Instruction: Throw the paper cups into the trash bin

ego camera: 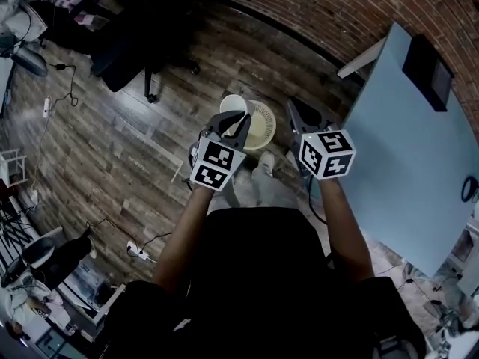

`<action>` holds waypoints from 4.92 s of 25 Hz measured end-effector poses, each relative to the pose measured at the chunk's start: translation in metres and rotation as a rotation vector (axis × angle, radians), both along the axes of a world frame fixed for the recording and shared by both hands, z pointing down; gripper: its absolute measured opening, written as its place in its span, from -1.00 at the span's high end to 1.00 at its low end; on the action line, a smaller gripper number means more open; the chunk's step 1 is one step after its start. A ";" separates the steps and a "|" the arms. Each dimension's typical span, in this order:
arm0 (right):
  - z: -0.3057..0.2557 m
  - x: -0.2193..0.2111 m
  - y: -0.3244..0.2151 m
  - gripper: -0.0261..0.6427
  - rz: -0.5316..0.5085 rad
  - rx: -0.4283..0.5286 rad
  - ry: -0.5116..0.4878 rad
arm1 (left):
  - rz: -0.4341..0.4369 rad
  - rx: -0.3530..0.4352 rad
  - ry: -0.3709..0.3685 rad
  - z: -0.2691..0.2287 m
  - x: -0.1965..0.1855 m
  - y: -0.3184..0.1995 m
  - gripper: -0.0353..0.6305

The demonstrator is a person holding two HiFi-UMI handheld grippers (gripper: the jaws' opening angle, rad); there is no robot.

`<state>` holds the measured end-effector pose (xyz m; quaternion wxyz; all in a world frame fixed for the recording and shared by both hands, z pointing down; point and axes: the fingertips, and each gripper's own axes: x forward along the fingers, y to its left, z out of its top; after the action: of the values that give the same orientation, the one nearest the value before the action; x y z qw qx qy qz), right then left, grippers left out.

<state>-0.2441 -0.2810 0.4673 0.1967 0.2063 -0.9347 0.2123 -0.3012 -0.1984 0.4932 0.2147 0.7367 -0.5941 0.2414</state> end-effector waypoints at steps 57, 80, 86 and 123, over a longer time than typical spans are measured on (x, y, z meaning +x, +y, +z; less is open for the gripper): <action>0.355 0.030 0.086 0.91 0.552 -0.300 0.283 | 0.618 -0.368 0.155 0.419 0.019 0.038 0.81; 0.474 0.030 0.134 0.91 0.512 -0.391 0.376 | 0.553 -0.419 0.056 0.582 -0.006 0.037 0.81; 0.481 0.025 0.137 0.91 0.501 -0.400 0.386 | 0.526 -0.449 0.105 0.600 -0.005 0.030 0.81; 0.347 -0.008 0.132 0.91 0.427 -0.283 0.393 | 0.522 -0.352 0.179 0.401 -0.046 0.053 0.87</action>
<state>-0.2521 -0.1494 0.8145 0.3510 0.4055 -0.7756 0.3328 -0.3476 -0.1453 0.8945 0.3209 0.8339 -0.3132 0.3217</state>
